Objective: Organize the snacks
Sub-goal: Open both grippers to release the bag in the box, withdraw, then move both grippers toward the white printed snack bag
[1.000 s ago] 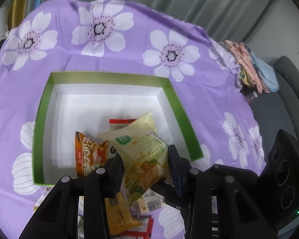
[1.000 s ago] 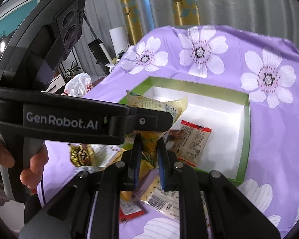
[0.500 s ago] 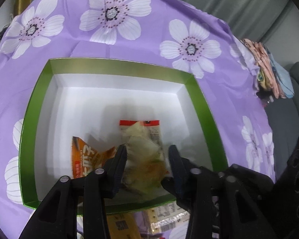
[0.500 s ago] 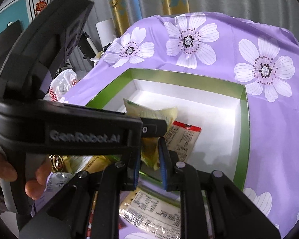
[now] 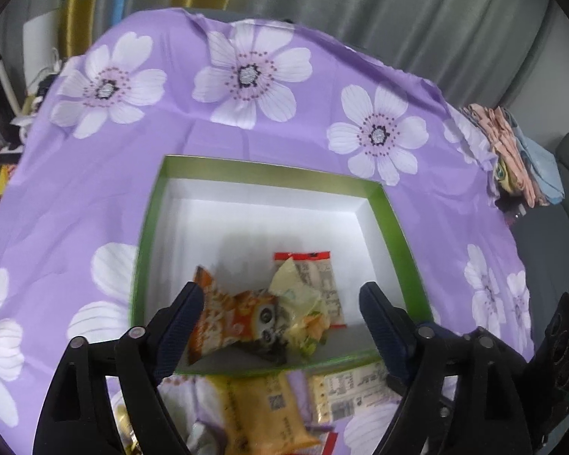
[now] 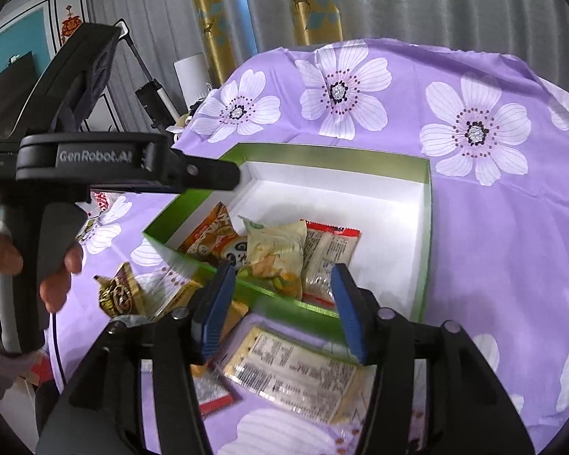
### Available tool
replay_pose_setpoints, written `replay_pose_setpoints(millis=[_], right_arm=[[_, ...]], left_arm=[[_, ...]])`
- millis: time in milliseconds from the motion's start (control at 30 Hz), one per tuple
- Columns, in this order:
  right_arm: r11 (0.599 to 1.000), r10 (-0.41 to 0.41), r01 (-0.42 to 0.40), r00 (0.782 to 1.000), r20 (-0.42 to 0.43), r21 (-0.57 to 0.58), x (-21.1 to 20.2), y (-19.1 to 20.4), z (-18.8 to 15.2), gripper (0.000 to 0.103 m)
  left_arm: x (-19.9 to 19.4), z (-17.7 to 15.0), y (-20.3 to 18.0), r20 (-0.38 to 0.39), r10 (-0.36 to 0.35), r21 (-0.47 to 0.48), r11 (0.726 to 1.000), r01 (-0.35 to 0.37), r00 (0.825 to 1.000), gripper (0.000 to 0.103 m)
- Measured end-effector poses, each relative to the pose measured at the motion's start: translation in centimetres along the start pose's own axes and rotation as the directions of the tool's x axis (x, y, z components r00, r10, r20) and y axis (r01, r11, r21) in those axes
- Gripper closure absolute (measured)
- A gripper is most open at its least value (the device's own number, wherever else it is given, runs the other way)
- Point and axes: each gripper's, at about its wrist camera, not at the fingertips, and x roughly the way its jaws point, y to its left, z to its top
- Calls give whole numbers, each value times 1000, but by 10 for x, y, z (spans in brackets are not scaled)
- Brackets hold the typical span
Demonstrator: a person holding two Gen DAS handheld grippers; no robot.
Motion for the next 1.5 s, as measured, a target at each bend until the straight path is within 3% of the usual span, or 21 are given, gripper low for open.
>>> replay_pose_setpoints(millis=[167, 900, 1200, 1300, 1500], right_arm=[[999, 24, -25, 1000, 15, 26, -17, 4, -12, 38], [994, 111, -111, 993, -47, 16, -39, 47, -60, 37], [976, 201, -211, 968, -151, -55, -14, 79, -76, 37], [961, 248, -266, 951, -183, -79, 0, 90, -78, 42], [951, 262, -289, 941, -213, -108, 26, 102, -70, 50]], left_arm=[[-19, -14, 8, 11, 9, -10, 1000, -9, 1000, 13], [-62, -106, 63, -46, 21, -155, 988, -28, 999, 13], [-60, -142, 74, -87, -20, -230, 973, 0, 996, 13], [-57, -148, 79, -90, -39, -261, 965, 14, 995, 13], [-49, -155, 86, -92, -66, -293, 955, 36, 994, 13]])
